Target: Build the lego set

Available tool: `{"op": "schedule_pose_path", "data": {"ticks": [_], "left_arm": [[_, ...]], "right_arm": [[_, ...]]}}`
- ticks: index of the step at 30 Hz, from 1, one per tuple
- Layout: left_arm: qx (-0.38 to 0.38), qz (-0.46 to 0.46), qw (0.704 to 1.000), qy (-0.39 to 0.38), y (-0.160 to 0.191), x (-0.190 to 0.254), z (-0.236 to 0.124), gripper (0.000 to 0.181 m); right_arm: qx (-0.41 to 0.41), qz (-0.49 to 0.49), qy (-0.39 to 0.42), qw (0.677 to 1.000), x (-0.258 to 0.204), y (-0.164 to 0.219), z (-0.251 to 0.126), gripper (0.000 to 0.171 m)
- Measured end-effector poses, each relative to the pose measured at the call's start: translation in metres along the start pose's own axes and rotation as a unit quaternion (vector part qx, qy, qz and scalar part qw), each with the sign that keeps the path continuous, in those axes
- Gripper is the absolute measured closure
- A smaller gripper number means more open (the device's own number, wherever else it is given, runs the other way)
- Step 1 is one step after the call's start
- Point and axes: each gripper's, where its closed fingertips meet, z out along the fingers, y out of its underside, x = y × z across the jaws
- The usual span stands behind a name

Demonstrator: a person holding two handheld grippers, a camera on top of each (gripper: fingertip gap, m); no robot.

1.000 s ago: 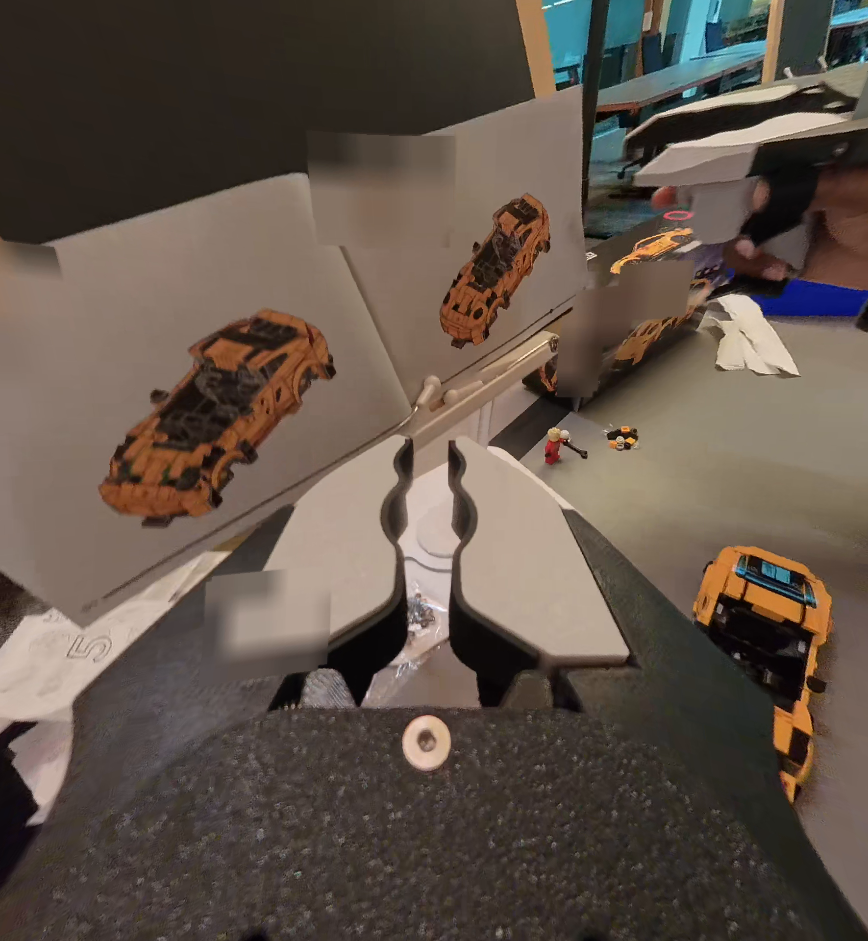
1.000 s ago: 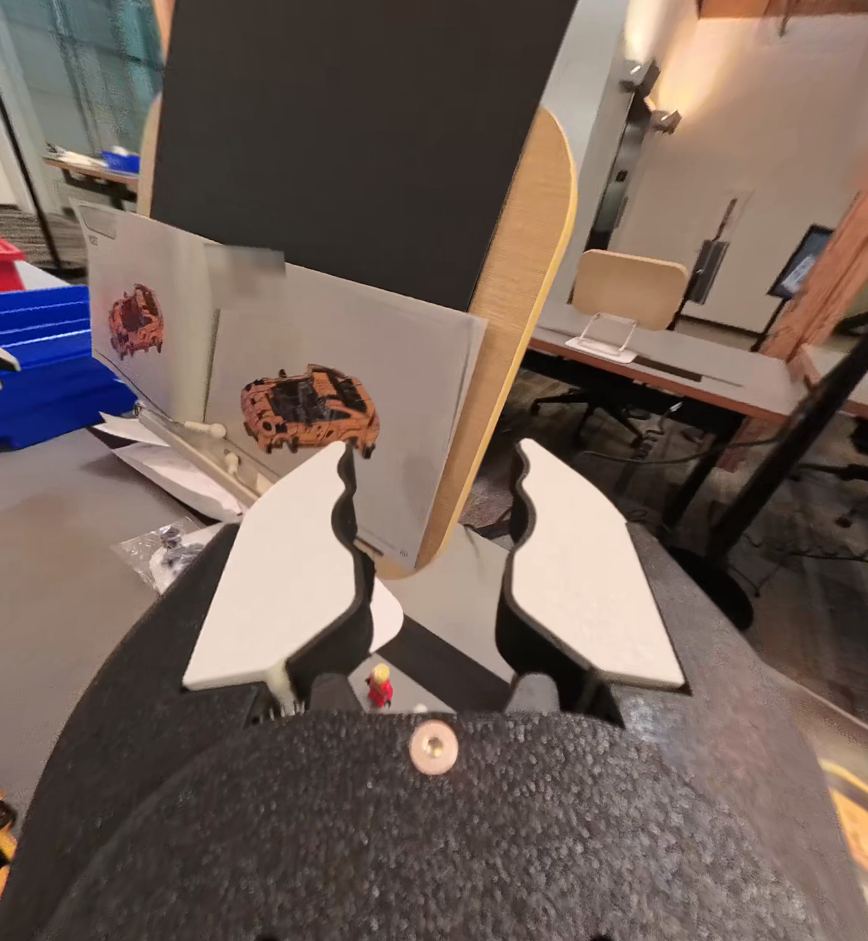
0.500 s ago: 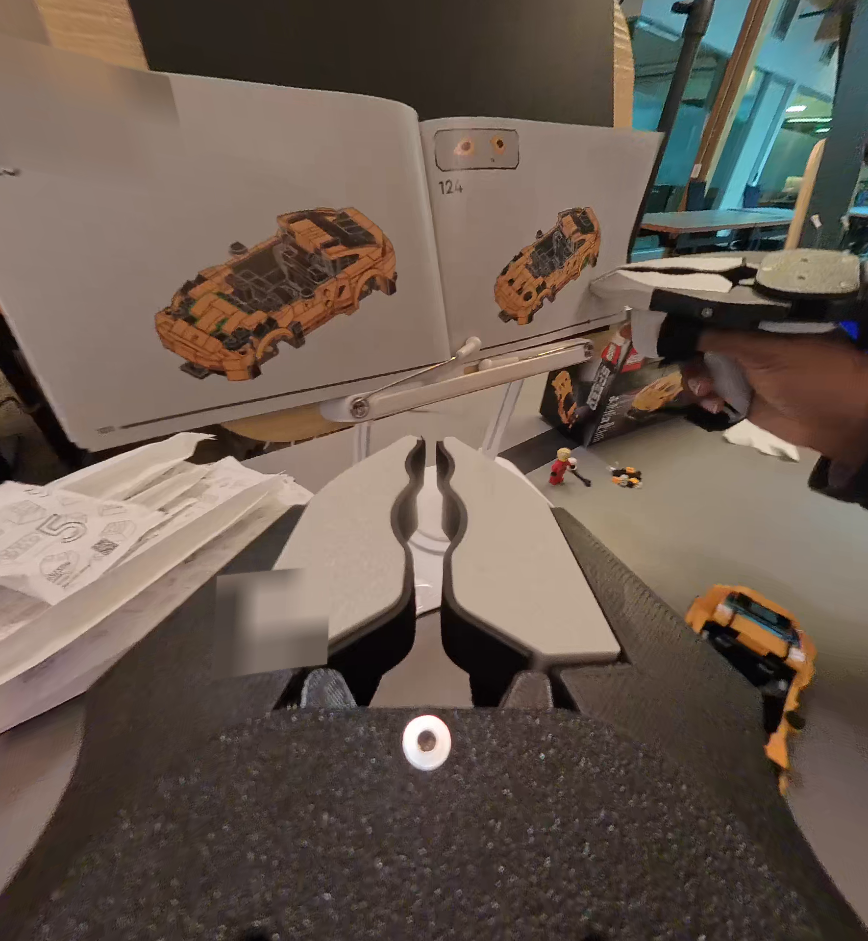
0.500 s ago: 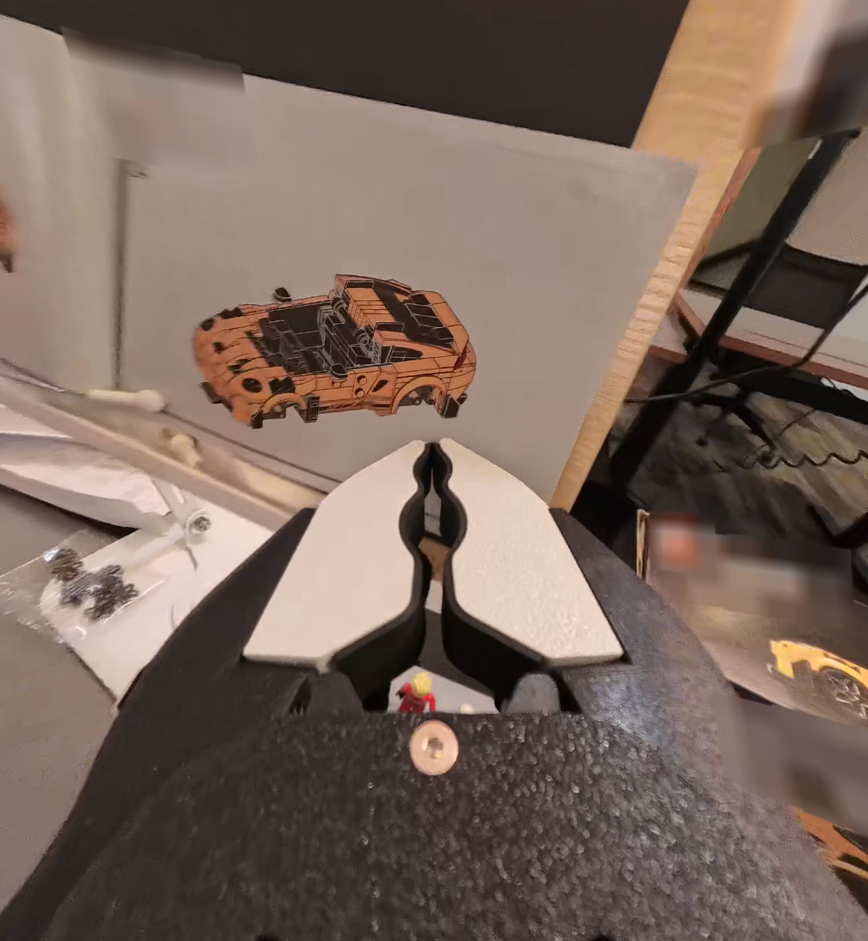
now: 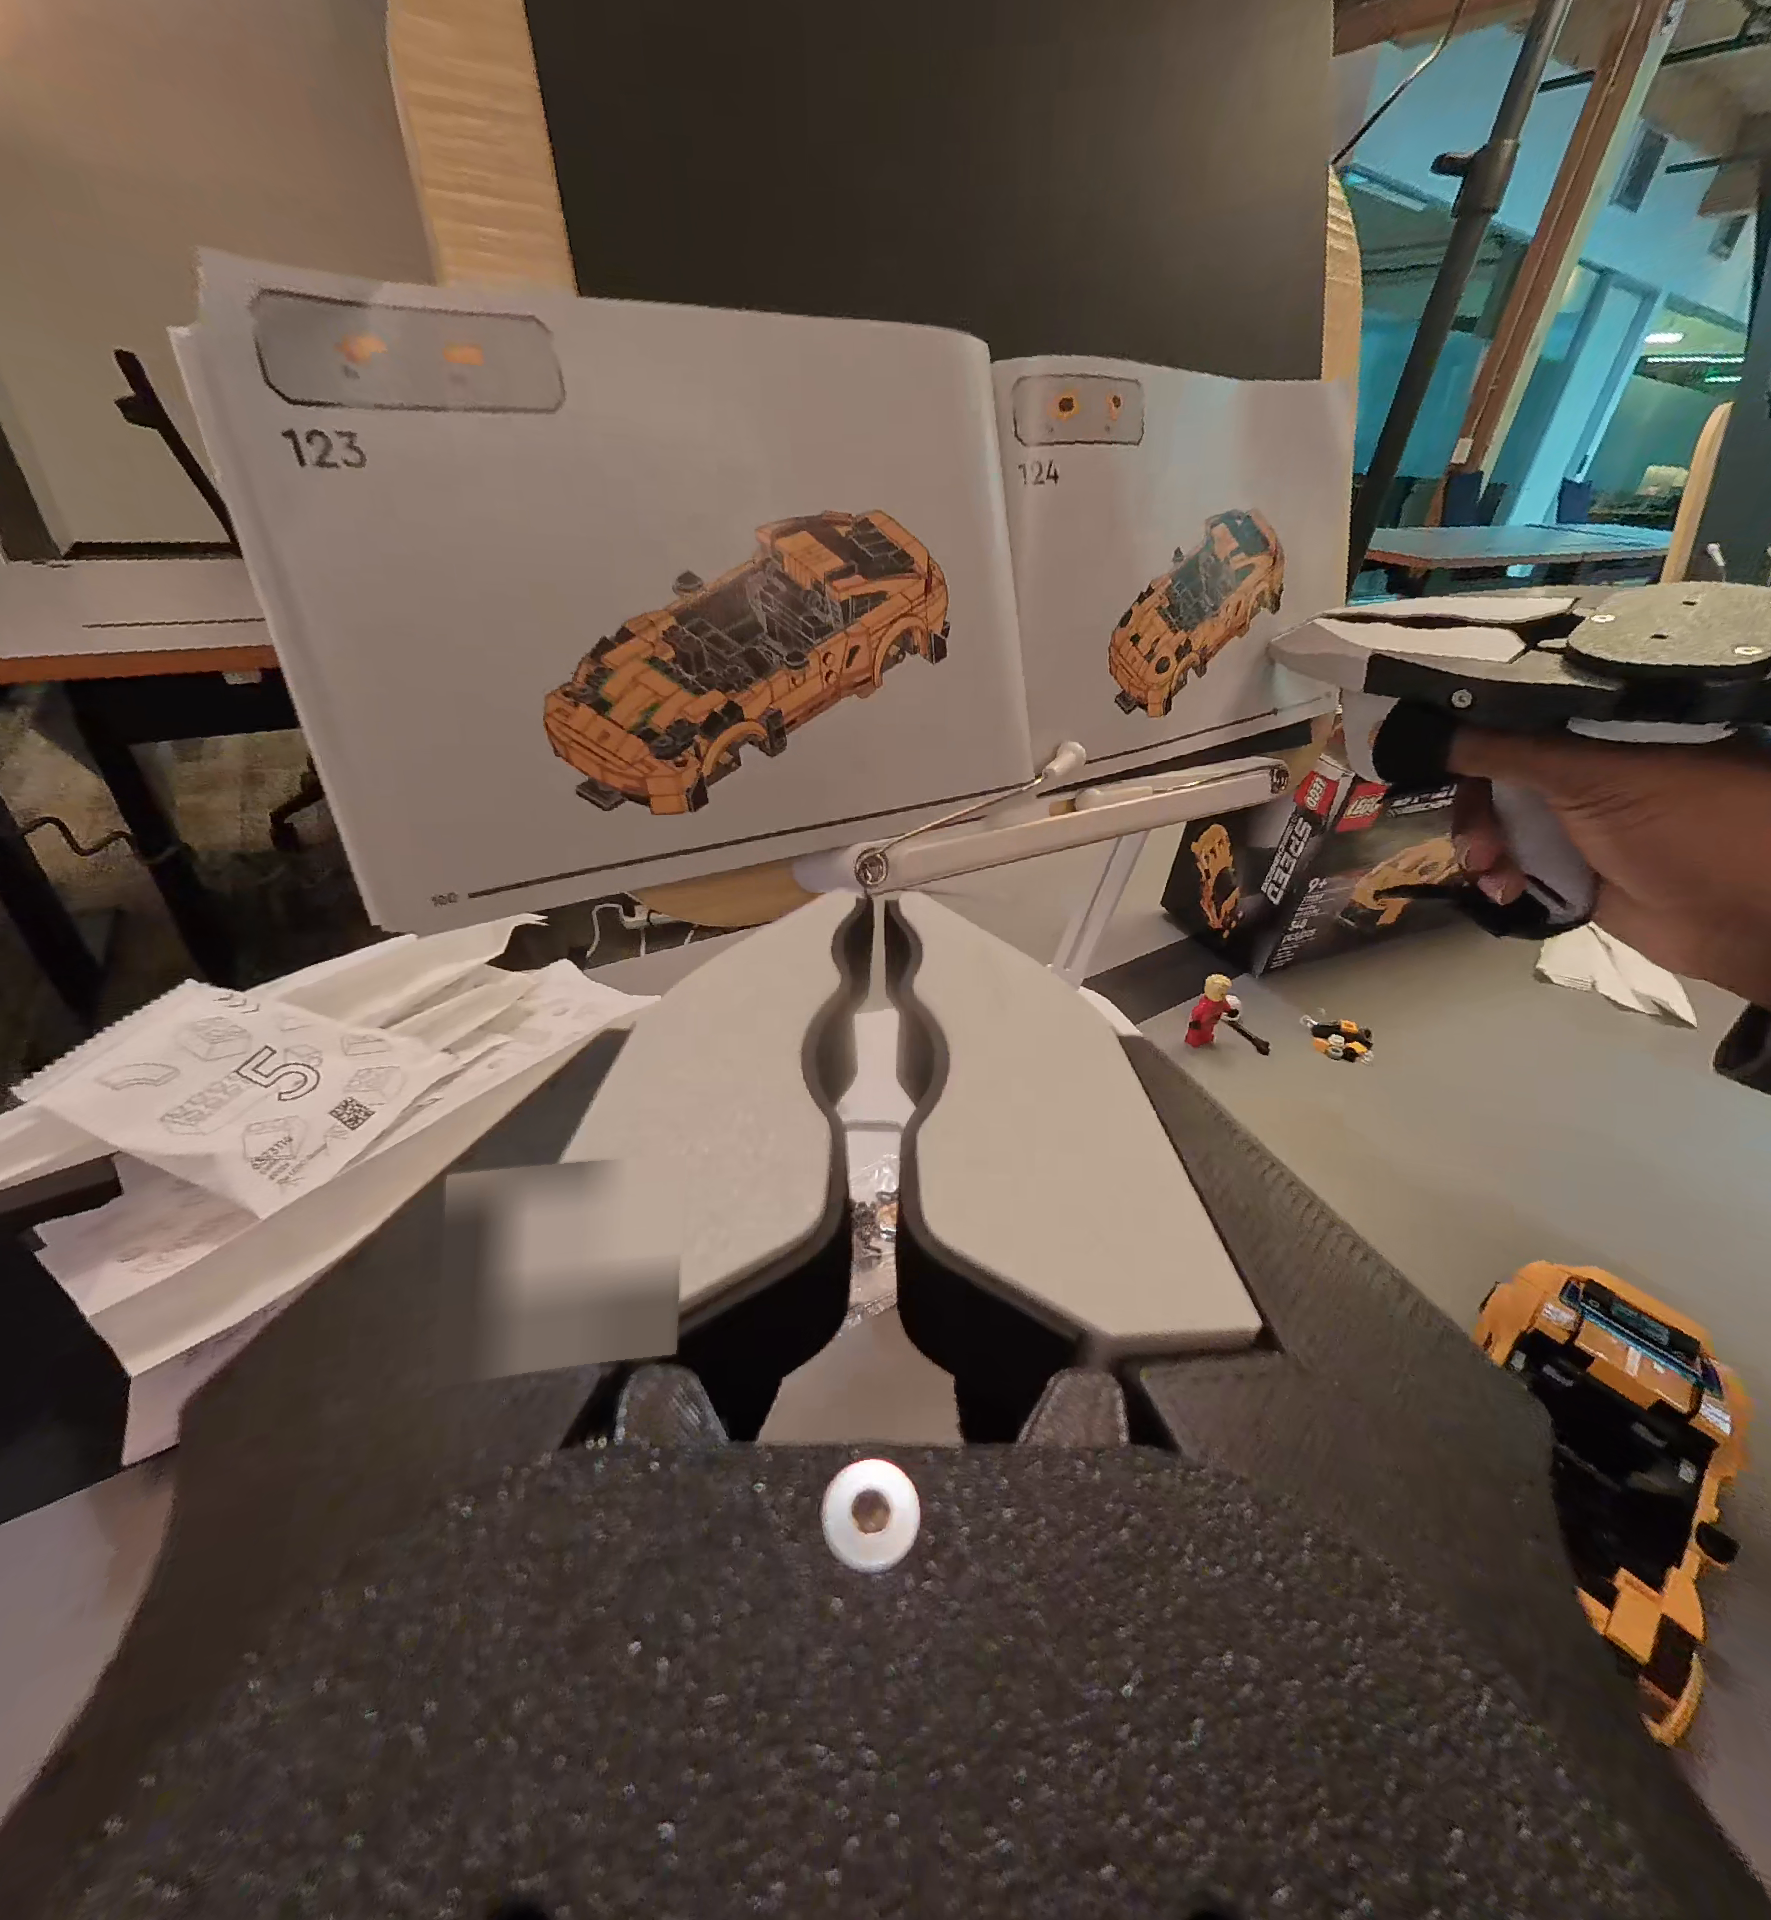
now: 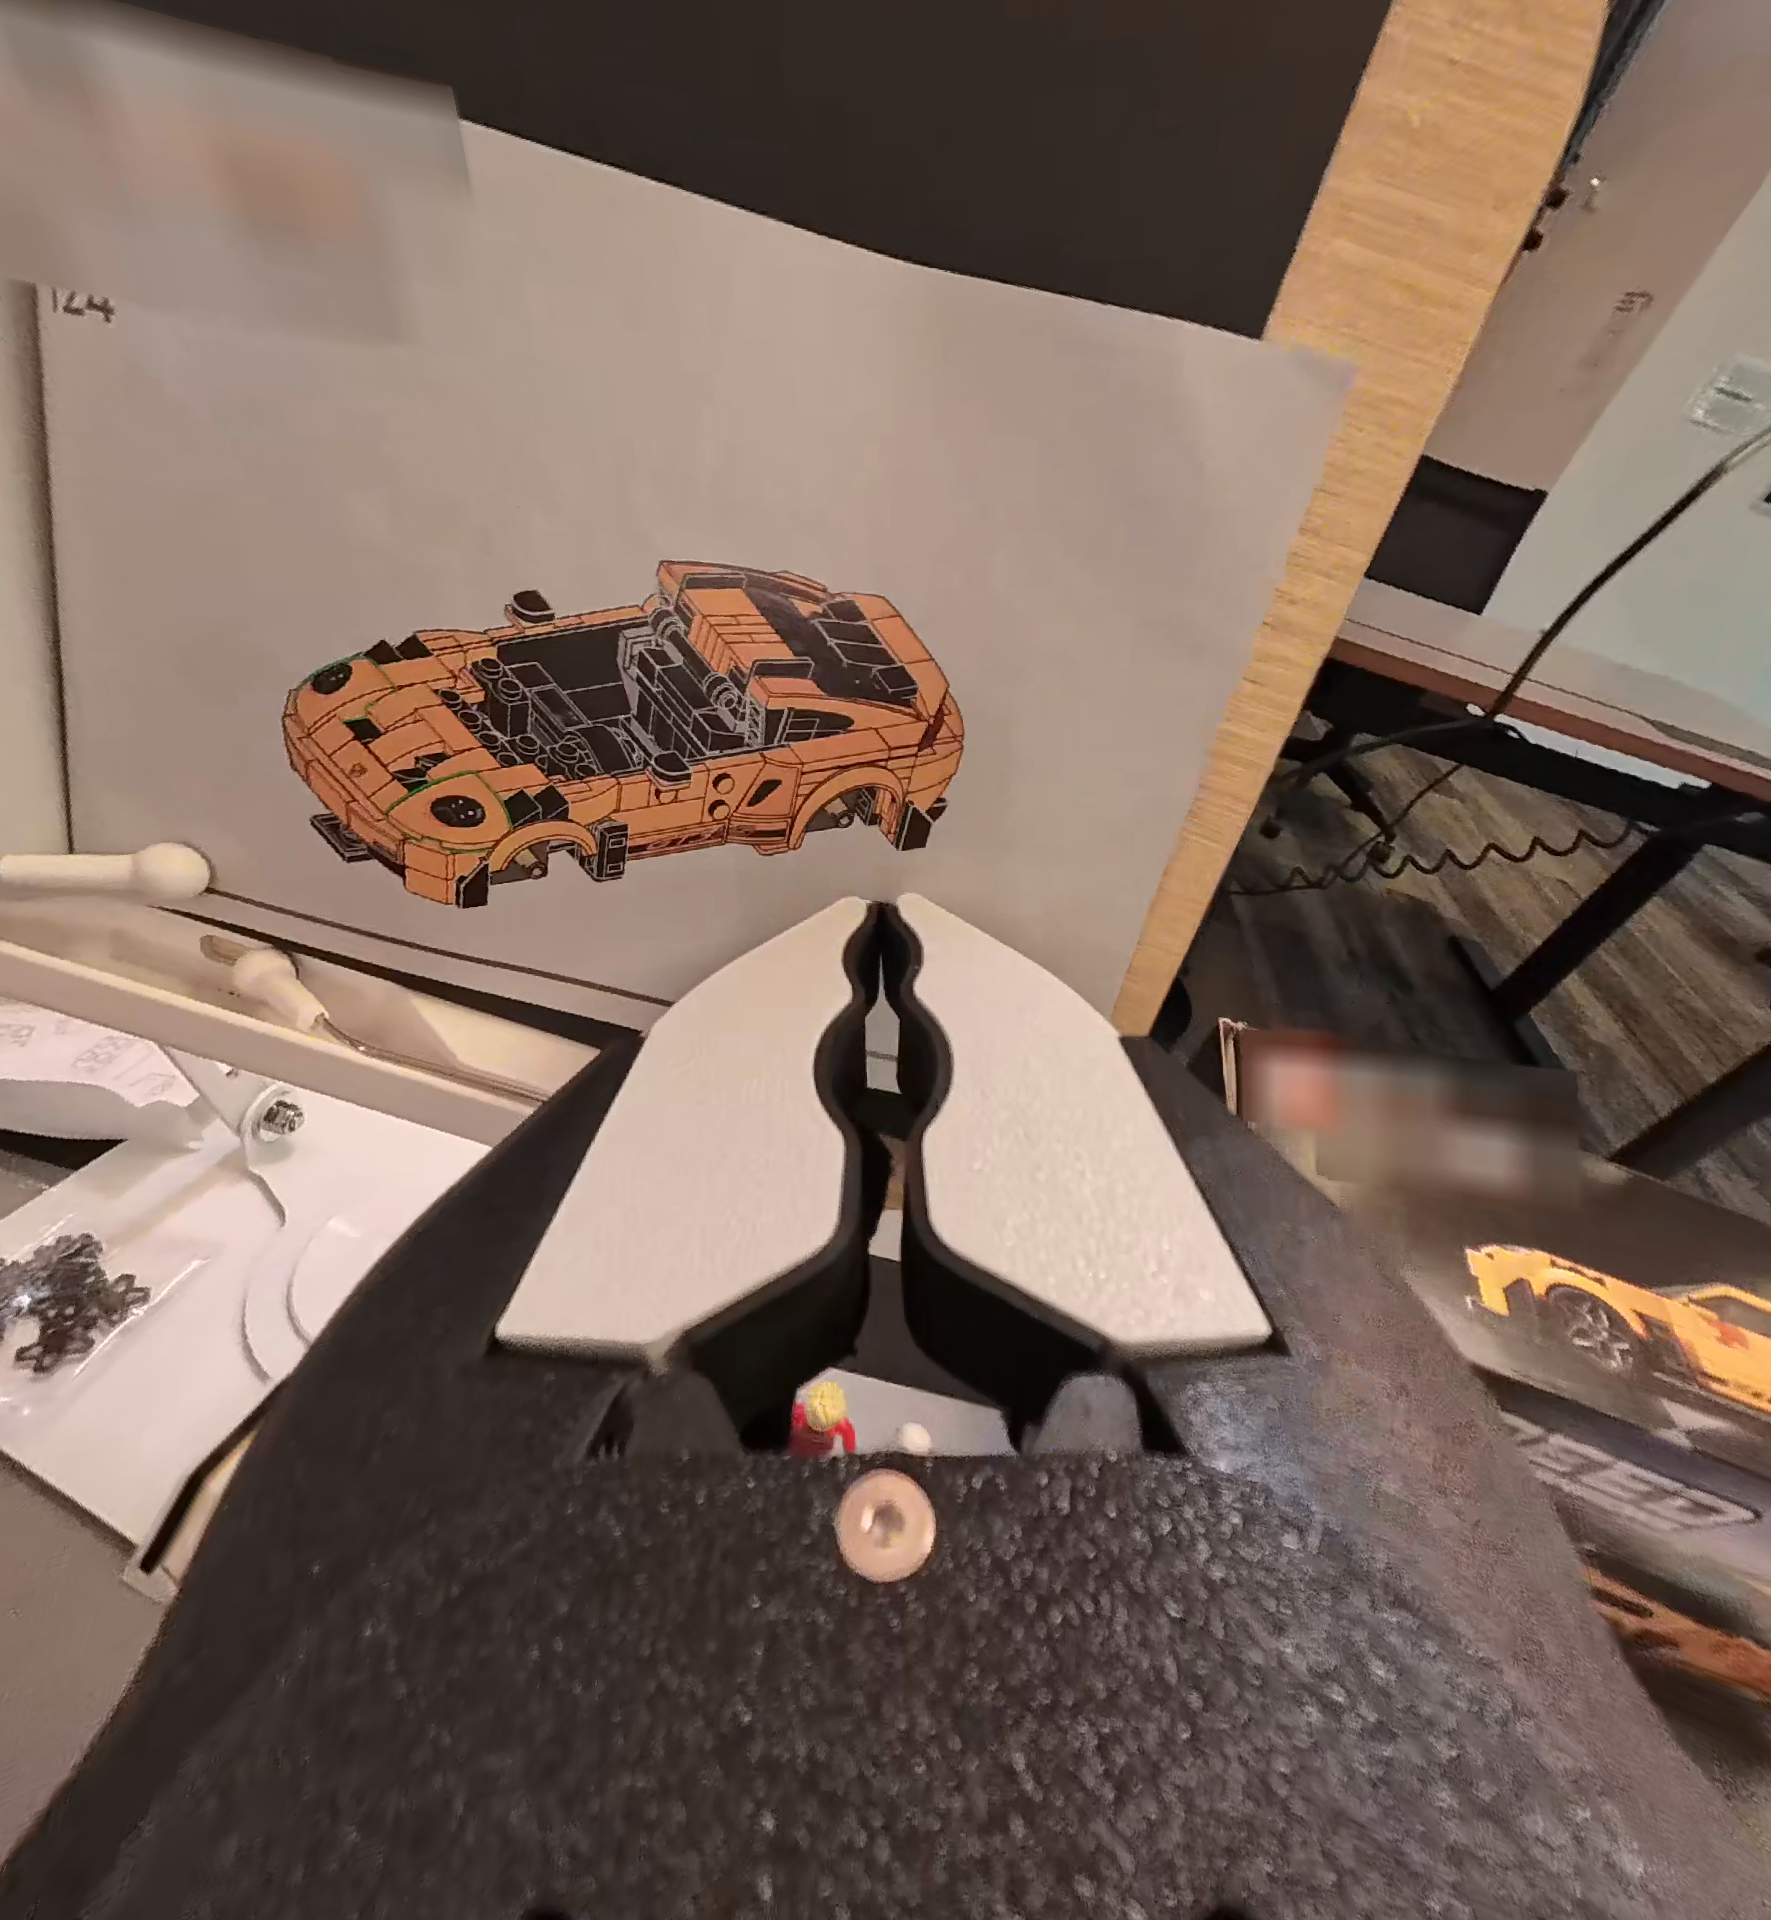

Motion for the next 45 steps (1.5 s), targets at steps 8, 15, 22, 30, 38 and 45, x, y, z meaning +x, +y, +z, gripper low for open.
{"op": "schedule_pose_path", "data": {"ticks": [8,15,22,30,38,45], "left_arm": [[-0.014,0.002,1.000,0.001,0.009,0.000,0.004,0.180],[-0.027,0.007,1.000,0.002,0.019,0.001,0.008,0.180],[-0.044,0.017,0.999,0.003,0.031,0.004,0.013,0.180],[-0.028,0.029,0.999,-0.013,0.030,0.000,0.013,0.181],[0.047,0.046,0.995,-0.073,-0.001,-0.005,-0.002,0.181],[0.037,0.055,0.996,-0.058,-0.020,0.025,-0.006,0.181]], "right_arm": [[0.010,0.041,0.002,0.999,0.005,0.006,0.000,0.171],[0.014,0.046,-0.005,0.999,0.005,0.009,0.001,0.171],[0.015,0.060,-0.013,0.998,0.007,0.010,0.004,0.171],[0.076,0.076,-0.056,0.993,0.003,-0.008,-0.044,0.163],[0.134,0.094,-0.121,0.979,-0.027,0.020,-0.164,0.171],[0.112,0.082,-0.140,0.980,-0.043,0.056,-0.168,0.171]]}}
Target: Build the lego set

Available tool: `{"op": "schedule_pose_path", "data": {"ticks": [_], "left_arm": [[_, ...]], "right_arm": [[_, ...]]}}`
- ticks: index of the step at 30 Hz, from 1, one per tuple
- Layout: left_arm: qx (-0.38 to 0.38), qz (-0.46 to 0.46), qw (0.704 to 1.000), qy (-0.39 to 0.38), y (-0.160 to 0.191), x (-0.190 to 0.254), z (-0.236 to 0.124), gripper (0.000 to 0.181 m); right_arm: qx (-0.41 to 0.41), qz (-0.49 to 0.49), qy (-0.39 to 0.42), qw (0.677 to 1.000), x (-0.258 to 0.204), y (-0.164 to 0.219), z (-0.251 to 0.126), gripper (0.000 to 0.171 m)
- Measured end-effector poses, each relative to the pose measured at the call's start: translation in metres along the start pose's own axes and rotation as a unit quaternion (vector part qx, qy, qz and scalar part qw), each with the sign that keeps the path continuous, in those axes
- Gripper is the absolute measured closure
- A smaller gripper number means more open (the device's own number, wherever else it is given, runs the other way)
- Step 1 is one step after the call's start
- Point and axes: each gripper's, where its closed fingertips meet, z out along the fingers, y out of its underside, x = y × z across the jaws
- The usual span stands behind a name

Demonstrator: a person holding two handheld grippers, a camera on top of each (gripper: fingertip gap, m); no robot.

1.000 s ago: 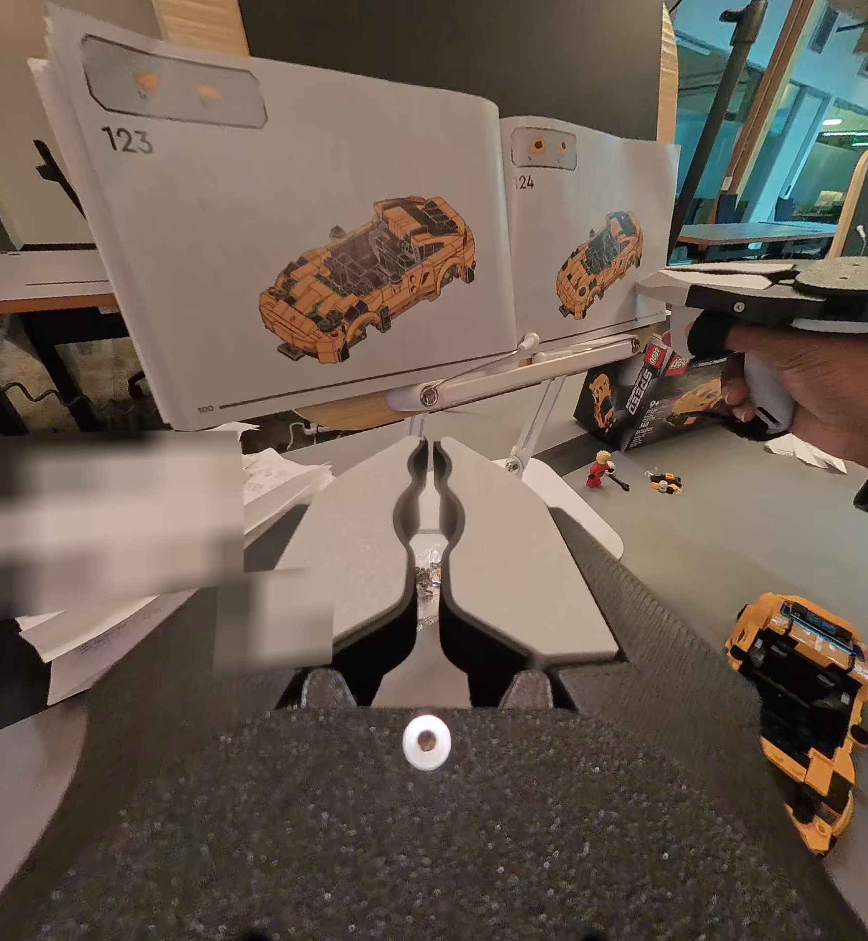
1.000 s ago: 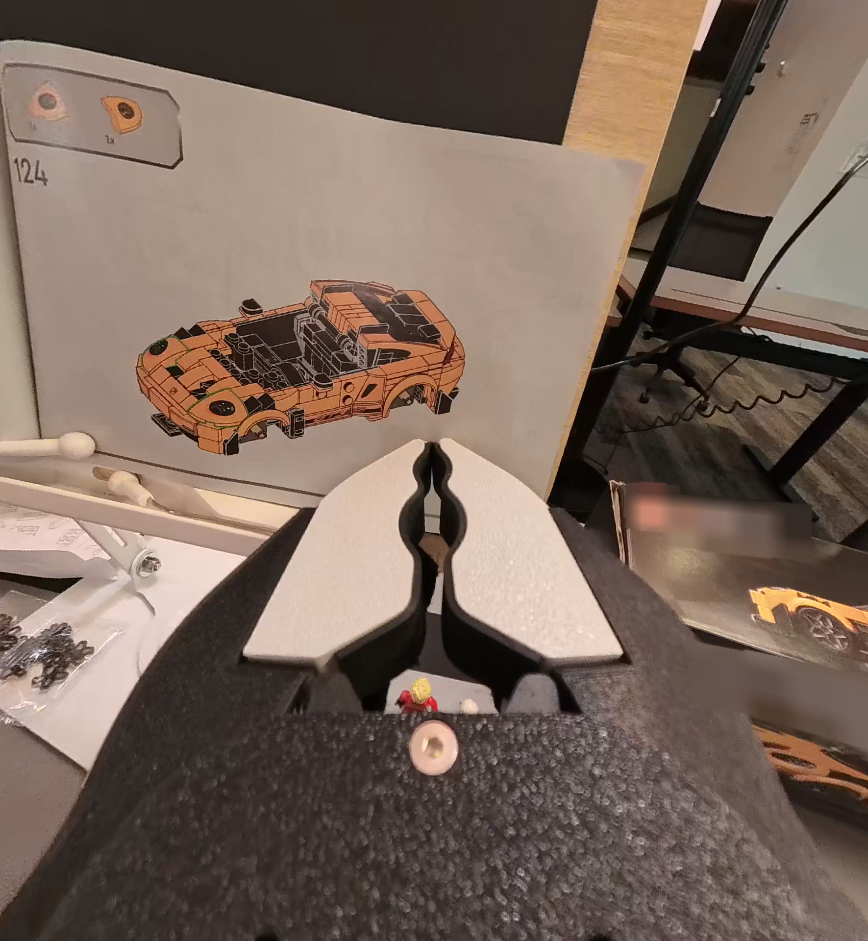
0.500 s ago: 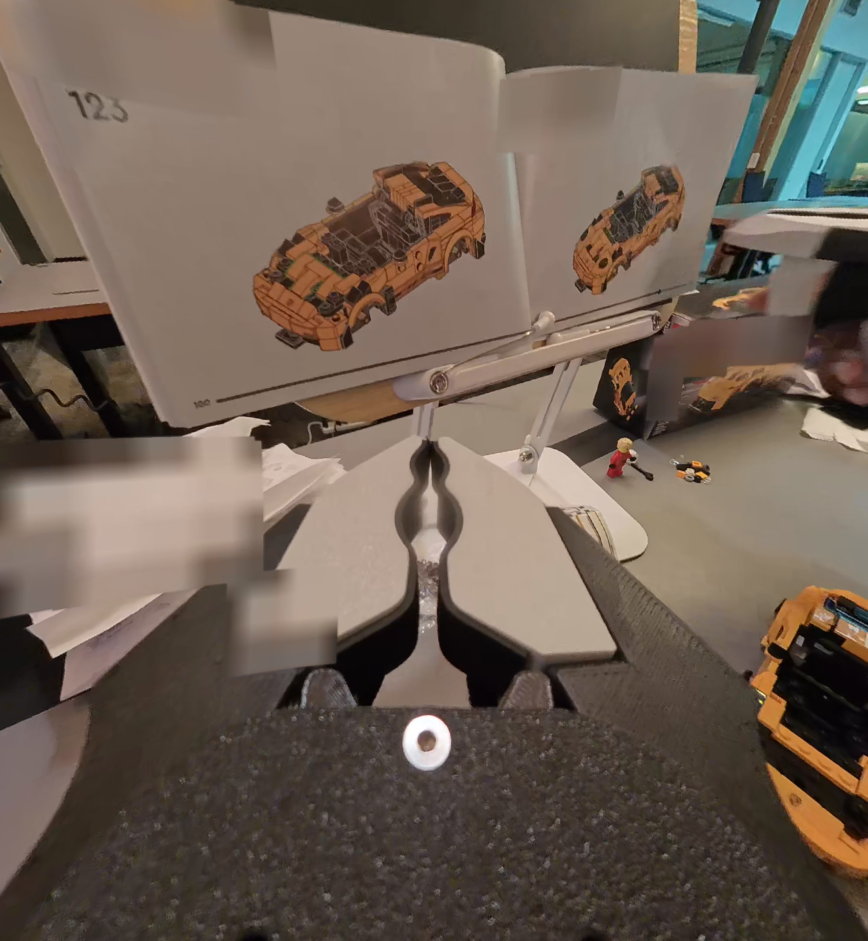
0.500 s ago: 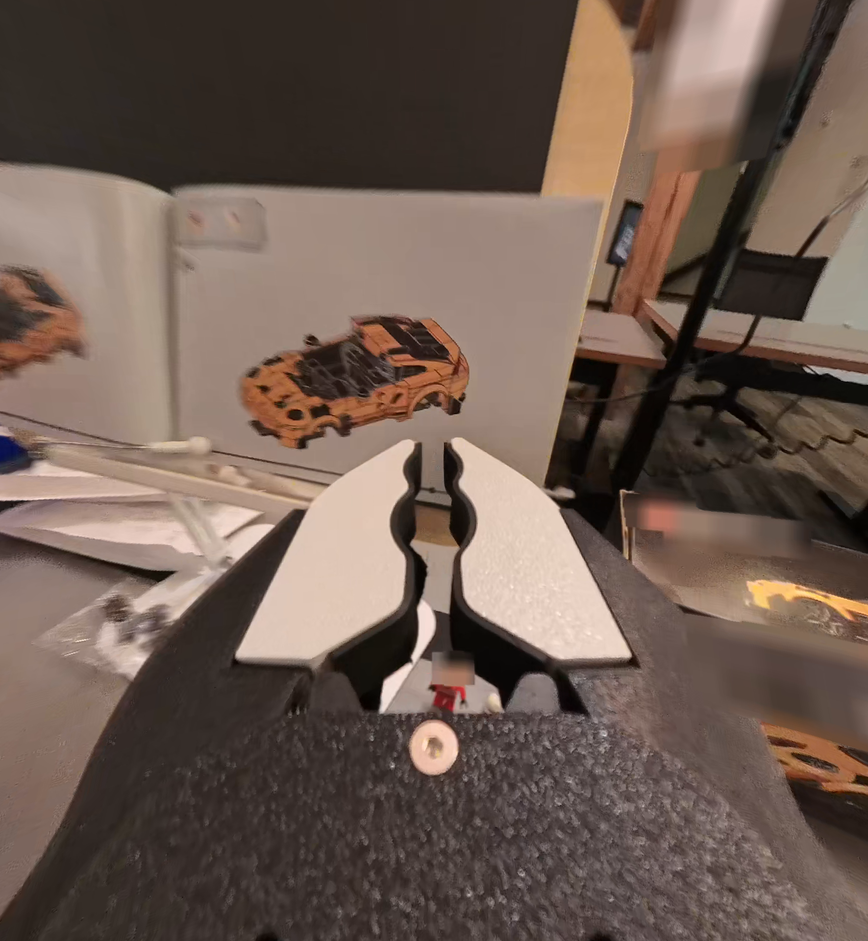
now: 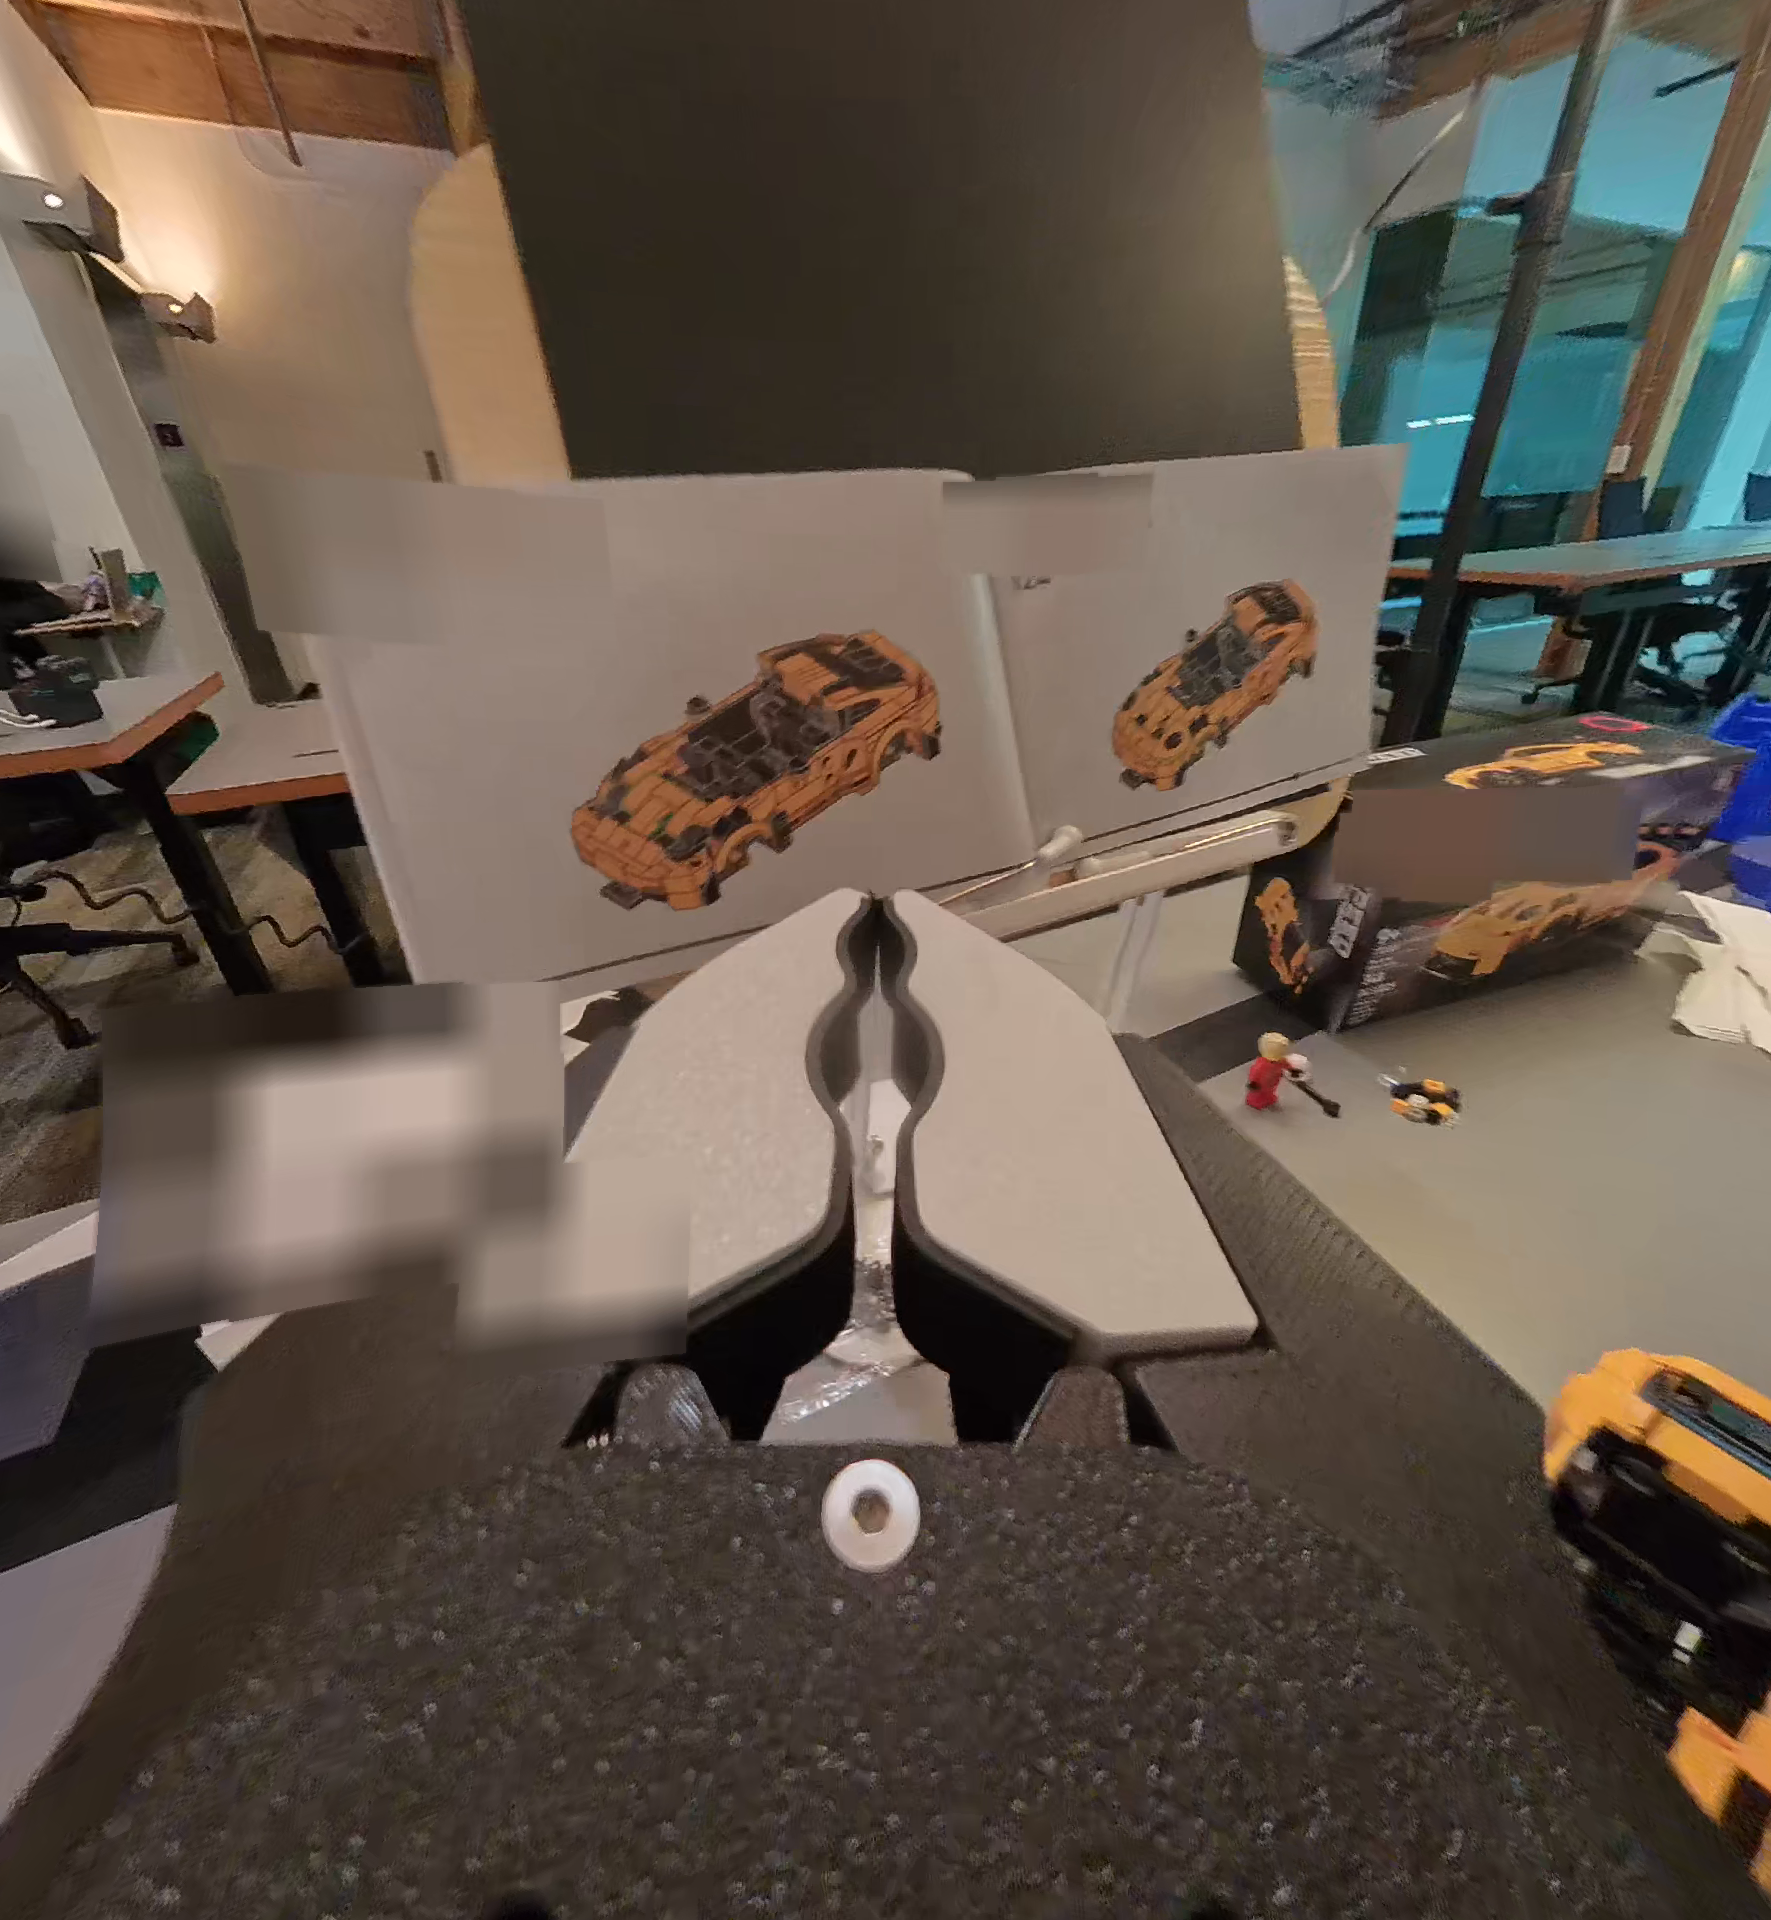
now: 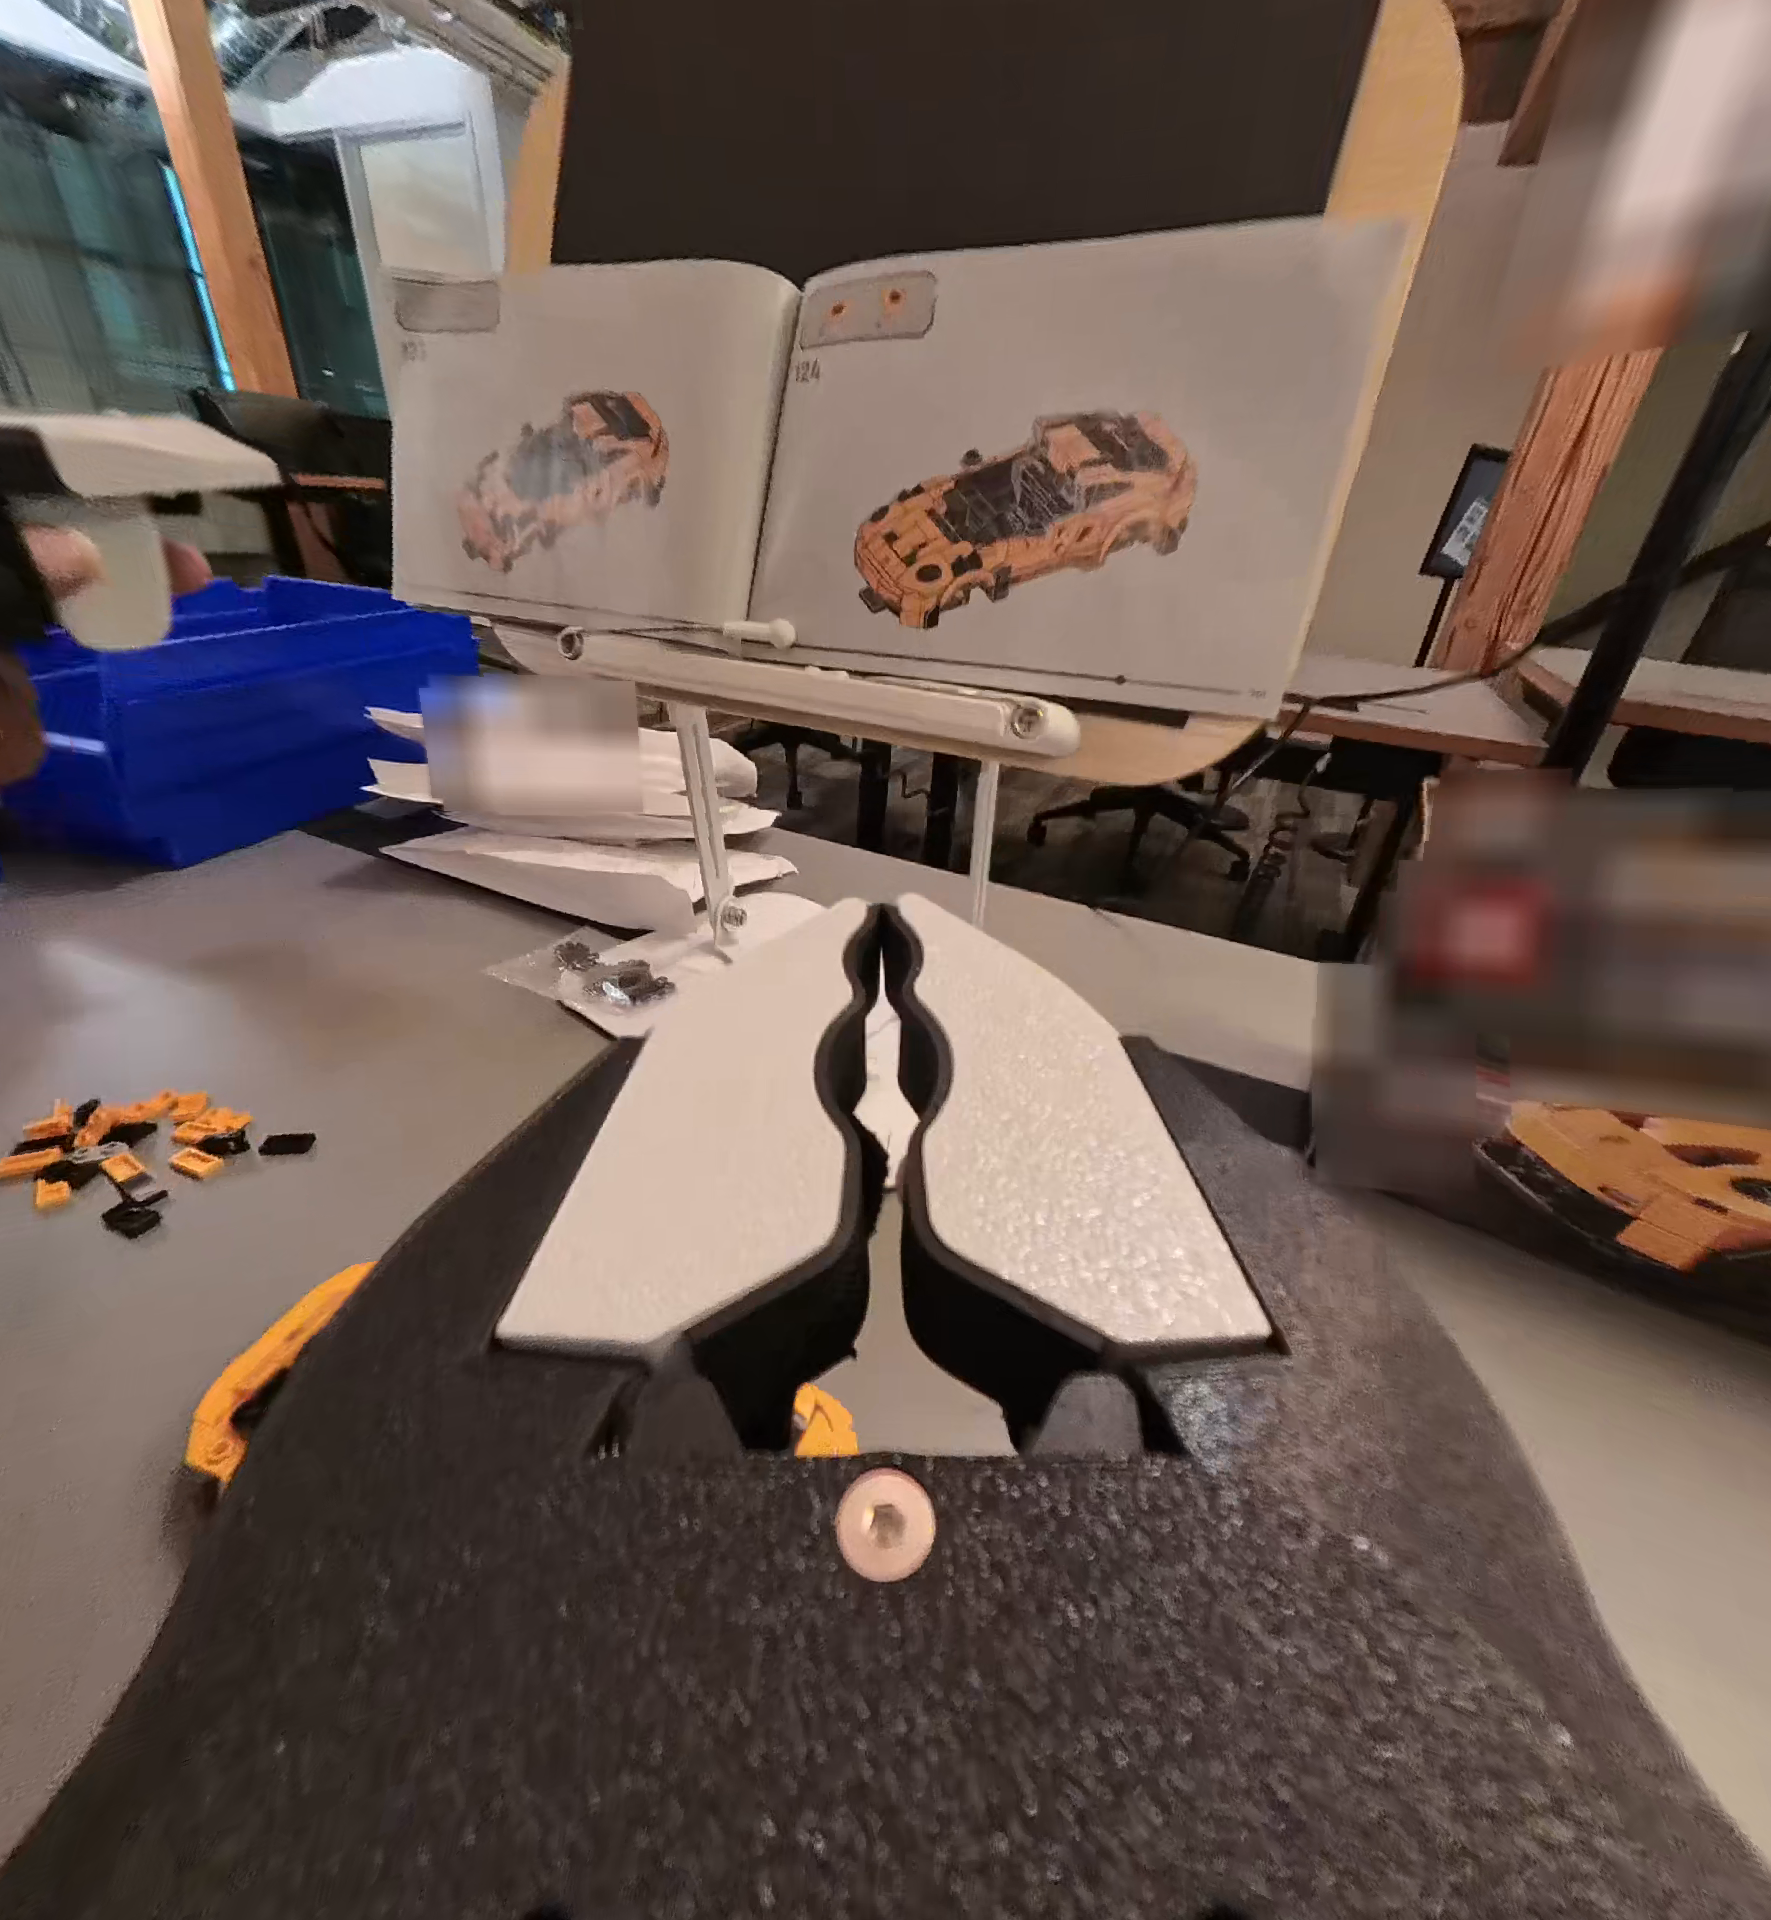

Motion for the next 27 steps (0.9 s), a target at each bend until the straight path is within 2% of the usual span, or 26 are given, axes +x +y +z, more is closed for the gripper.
{"op": "schedule_pose_path", "data": {"ticks": [3,6,14,23,25,27], "left_arm": [[-0.004,0.008,1.000,0.005,-0.018,0.016,-0.008,0.181],[-0.012,-0.009,1.000,0.006,-0.020,0.031,-0.016,0.181],[-0.003,-0.012,1.000,0.014,0.033,0.052,-0.041,0.181],[-0.017,0.024,0.999,0.025,0.039,0.048,-0.041,0.181],[-0.032,0.031,0.998,0.045,0.045,0.054,-0.039,0.181],[-0.065,0.039,0.992,0.098,0.057,0.070,-0.036,0.177]], "right_arm": [[-0.019,0.043,-0.004,0.999,0.007,0.009,-0.003,0.171],[-0.012,0.042,-0.016,0.999,0.006,0.006,-0.005,0.167],[0.003,0.014,0.001,1.000,0.017,-0.003,-0.011,0.164],[-0.001,-0.005,-0.005,1.000,0.013,0.003,-0.008,0.164],[-0.005,-0.014,-0.007,1.000,0.012,0.003,-0.008,0.164],[-0.028,-0.027,-0.026,0.999,0.007,0.009,-0.006,0.163]]}}
